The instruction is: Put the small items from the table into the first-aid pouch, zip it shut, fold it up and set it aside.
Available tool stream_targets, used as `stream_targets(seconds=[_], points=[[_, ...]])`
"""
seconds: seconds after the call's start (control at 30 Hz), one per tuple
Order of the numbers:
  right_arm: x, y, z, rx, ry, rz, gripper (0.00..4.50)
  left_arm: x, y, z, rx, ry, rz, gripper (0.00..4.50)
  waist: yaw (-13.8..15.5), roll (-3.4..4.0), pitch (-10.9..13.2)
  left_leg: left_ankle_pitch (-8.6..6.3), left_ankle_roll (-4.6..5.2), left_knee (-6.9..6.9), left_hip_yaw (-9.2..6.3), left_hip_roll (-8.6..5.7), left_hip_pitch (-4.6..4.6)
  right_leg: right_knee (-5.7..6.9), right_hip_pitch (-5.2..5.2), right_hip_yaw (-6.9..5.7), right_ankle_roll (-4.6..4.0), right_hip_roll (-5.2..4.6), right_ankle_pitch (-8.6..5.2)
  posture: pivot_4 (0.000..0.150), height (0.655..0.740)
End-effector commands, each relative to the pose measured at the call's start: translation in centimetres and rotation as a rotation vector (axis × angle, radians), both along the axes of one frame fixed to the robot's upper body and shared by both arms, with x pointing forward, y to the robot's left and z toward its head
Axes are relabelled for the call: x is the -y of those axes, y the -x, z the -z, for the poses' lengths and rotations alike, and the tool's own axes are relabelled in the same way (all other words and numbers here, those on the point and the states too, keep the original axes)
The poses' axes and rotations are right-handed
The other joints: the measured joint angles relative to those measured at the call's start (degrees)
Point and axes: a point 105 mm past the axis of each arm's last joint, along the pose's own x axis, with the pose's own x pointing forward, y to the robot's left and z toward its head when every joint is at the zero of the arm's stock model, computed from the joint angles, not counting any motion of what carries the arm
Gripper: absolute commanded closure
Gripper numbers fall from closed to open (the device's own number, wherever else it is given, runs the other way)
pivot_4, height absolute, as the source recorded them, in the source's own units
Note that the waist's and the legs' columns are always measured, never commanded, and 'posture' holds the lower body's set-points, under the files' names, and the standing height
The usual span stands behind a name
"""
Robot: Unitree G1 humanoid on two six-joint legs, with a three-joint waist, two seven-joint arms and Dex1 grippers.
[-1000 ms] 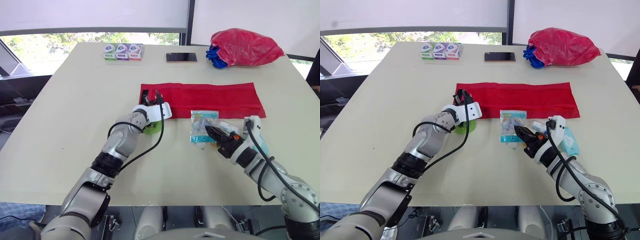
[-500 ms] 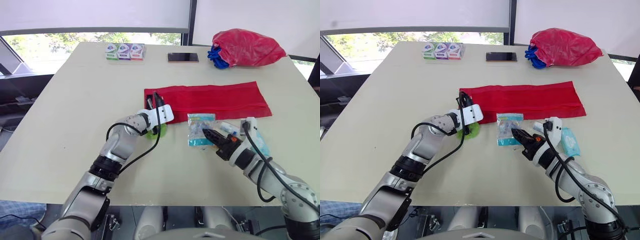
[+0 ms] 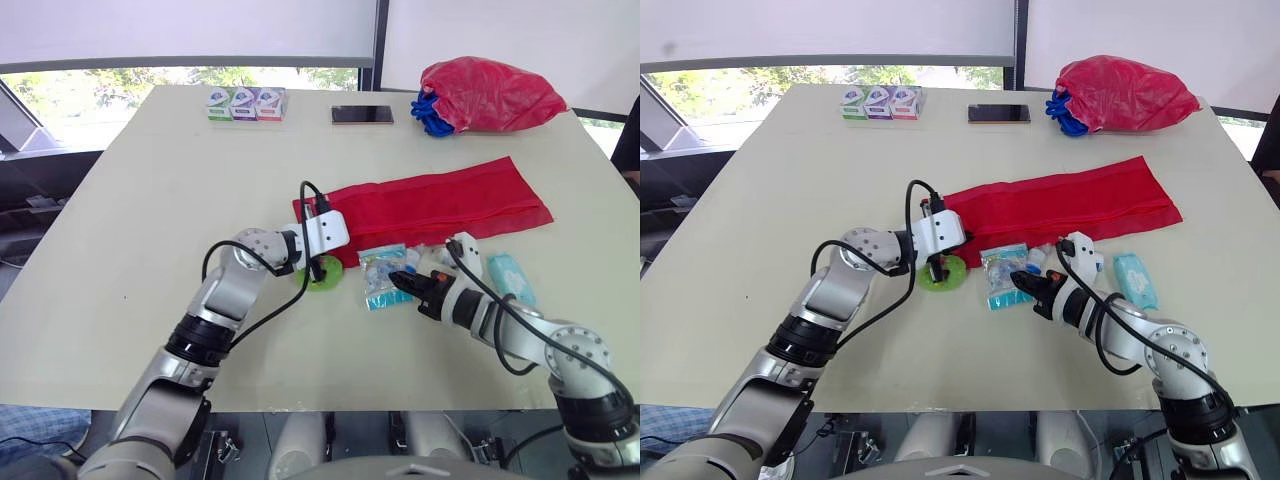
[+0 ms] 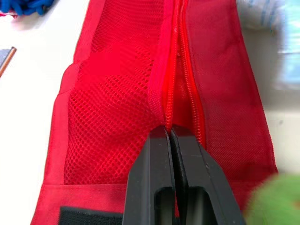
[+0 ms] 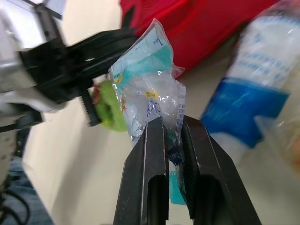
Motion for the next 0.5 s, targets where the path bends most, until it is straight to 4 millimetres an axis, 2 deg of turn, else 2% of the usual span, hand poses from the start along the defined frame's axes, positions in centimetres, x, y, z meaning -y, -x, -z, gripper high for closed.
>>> stream_targets(seconds=[0.03,0.27,0.5], points=[[-0.8,-0.9,-1.1,0.005,-0.004,-0.037,4.50,-0.2,-0.2,-1.8,0.081,-0.013,0.065,4.46,0.00,0.00,0.00,0.00,0.00,0.00,-0.01,0.00,0.01,0.00,0.01,-0.01,0.00,0.00,0.00,0.150,0.7400],[-2.3,-2.6,-1.1,-0.026,0.030,-0.071,4.50,-0.1,-0.5,-2.2,0.172,-0.048,0.114,4.46,0.06,0.00,0.00,-0.01,0.01,-0.01,-0.03,-0.02,-0.06,-0.02,-0.01,-0.02,0.00,-0.02,0.01,0.150,0.7400],[-3.5,-2.7,-0.4,-0.071,0.029,-0.114,4.50,1.6,0.7,-1.6,0.211,-0.036,0.154,4.46,0.01,0.01,0.00,-0.01,0.02,-0.02,-0.08,-0.02,-0.07,-0.01,-0.02,-0.07,-0.01,-0.04,0.01,0.150,0.7400]])
